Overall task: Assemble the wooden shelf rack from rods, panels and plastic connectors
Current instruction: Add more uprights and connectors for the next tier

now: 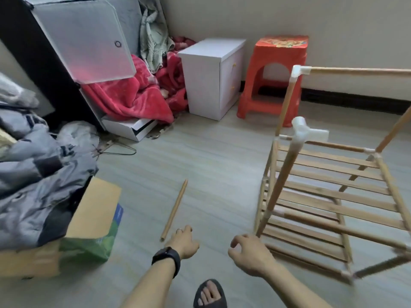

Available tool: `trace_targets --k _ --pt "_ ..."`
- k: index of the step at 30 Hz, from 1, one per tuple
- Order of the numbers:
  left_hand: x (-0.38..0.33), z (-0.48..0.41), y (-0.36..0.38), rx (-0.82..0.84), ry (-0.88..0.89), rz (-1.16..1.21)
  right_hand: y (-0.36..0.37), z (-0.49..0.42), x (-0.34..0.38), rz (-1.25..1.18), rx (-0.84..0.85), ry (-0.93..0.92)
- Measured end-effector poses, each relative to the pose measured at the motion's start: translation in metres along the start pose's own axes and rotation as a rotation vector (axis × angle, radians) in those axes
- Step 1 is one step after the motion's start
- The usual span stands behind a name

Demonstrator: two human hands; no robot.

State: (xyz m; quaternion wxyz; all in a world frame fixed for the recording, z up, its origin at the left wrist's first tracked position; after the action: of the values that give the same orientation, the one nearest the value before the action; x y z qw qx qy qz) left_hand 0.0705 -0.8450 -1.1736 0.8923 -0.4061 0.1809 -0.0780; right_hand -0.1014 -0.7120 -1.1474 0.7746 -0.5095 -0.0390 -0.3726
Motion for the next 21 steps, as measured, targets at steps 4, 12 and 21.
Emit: trace_targets --k 4,12,21 --pt "0.057 -0.033 0.02 -0.011 -0.16 0.007 0.071 -0.056 -0.014 0.12 0.167 0.01" --pt "0.121 -0.105 0.035 -0.109 -0.313 0.085 0.15 -0.098 -0.063 0.438 0.352 0.022" --pt "0.098 -0.1 0.05 0.009 -0.368 0.277 0.125 -0.092 -0.047 0.302 0.484 0.123"
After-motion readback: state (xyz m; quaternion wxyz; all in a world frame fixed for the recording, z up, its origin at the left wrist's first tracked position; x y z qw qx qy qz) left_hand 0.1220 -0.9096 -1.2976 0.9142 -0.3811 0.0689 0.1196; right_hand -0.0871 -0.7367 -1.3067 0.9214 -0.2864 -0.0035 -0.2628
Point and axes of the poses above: each hand's wrist, its own z-axis away from the middle knuckle, its own y-axis out of the palm, x = y × z, the point moved 10 cm from there along -z, towards the middle knuckle, and after that the axes turned 1 degree about z, right-handed, at the moved point
